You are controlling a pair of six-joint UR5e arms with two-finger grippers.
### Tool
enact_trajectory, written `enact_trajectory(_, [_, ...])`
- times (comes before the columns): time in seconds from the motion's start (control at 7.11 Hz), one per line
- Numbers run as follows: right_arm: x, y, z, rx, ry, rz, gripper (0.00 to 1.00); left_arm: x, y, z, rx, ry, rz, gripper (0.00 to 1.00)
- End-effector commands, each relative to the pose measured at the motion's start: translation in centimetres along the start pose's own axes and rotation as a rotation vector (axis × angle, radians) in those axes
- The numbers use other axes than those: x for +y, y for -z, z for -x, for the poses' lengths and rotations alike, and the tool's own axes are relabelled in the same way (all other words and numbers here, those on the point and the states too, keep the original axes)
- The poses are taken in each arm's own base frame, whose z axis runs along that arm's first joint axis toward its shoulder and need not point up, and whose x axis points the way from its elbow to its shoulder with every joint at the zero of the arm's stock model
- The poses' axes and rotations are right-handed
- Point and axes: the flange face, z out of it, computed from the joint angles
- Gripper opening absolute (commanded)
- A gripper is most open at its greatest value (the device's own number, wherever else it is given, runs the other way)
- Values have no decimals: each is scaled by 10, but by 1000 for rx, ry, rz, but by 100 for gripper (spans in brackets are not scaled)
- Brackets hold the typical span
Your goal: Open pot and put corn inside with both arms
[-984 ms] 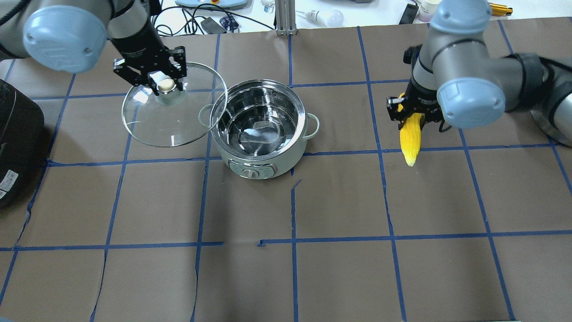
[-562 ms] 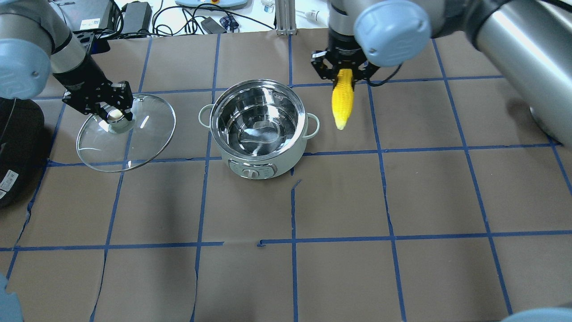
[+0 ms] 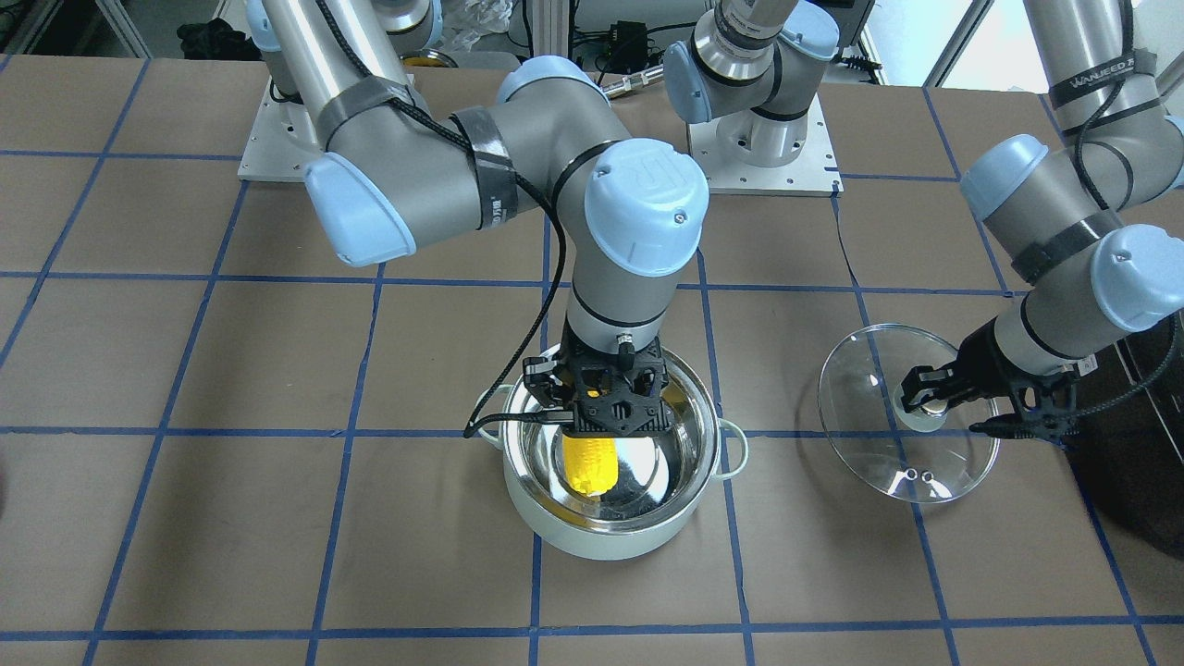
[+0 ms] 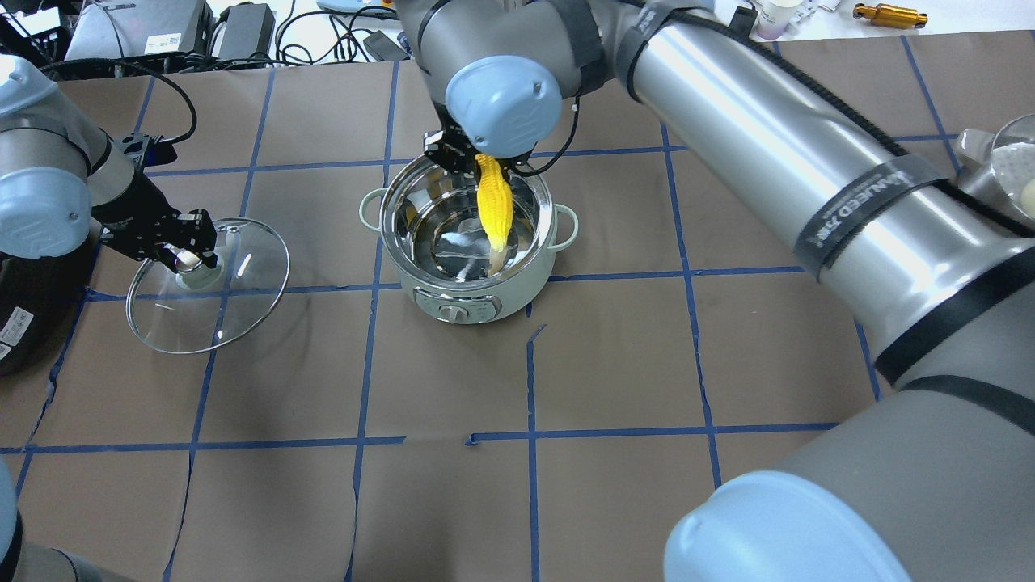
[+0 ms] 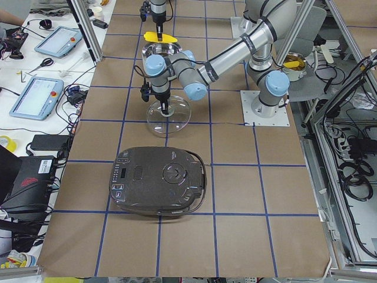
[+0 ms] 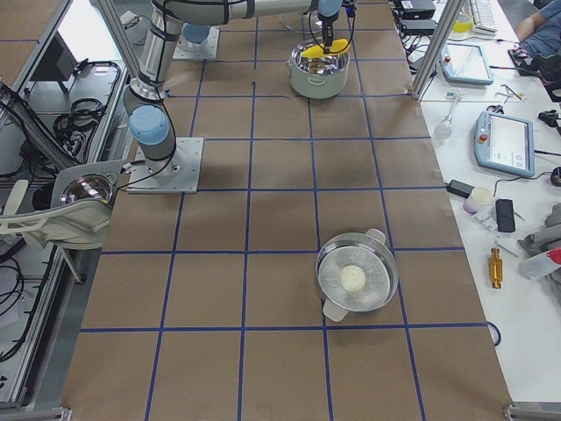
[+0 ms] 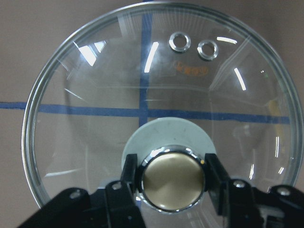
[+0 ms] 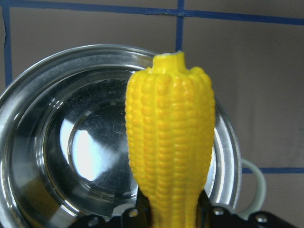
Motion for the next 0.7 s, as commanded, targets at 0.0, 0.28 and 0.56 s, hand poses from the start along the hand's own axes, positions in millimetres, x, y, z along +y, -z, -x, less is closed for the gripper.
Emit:
enact_trajectory(0.0, [3, -31, 26, -15, 35, 21, 39, -4, -15, 18, -15, 20, 16, 0])
enact_trajectory(0.28, [5, -33, 26, -31, 26, 6, 100, -5, -22, 19, -11, 21, 27, 0])
enact_trajectory(0.56, [8, -14, 20, -41, 24, -14, 100, -3, -27, 18, -7, 27, 37, 37])
